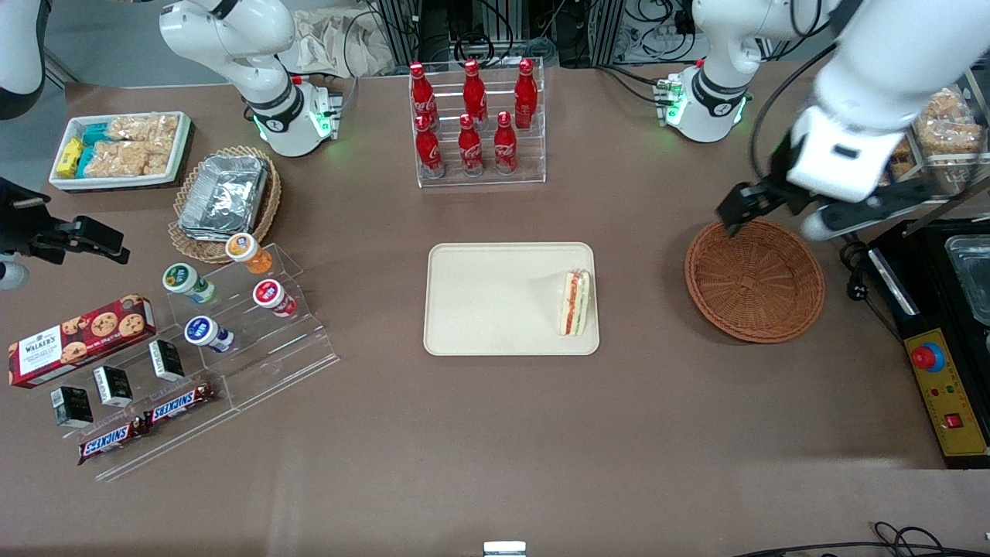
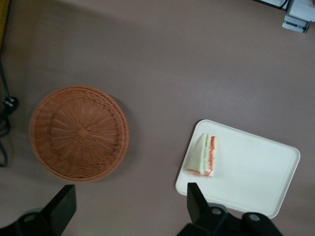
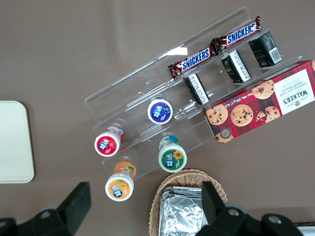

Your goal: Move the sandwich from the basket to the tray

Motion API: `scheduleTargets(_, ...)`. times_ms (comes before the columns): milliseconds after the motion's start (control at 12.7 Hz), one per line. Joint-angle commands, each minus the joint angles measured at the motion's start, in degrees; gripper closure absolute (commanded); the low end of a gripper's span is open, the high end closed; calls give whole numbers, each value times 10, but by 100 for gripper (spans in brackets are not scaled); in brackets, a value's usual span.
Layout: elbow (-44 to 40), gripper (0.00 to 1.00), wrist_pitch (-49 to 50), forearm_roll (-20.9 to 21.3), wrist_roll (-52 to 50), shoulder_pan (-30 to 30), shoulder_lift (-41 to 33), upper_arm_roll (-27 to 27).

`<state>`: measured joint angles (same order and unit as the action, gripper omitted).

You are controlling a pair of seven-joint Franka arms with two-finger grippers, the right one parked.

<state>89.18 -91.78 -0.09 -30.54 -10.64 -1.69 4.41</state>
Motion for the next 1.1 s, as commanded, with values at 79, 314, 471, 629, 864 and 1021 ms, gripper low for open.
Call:
scheduleTargets(79,41,0,8,-12,159,-11,-35,-74)
scheduleTargets(314,50,0,37,-11,285,-10,-56,-127)
scheduleTargets(471,49,0,51,-2,329,-10,-59,-132)
scheduleTargets(629,46,0,51,2,332,-10,-53,-131)
scheduleTargets(864,43,0,51,2,332,-9,-46,-130)
scheduleTargets(1021,44,0,51,2,331,-10,-46,-130)
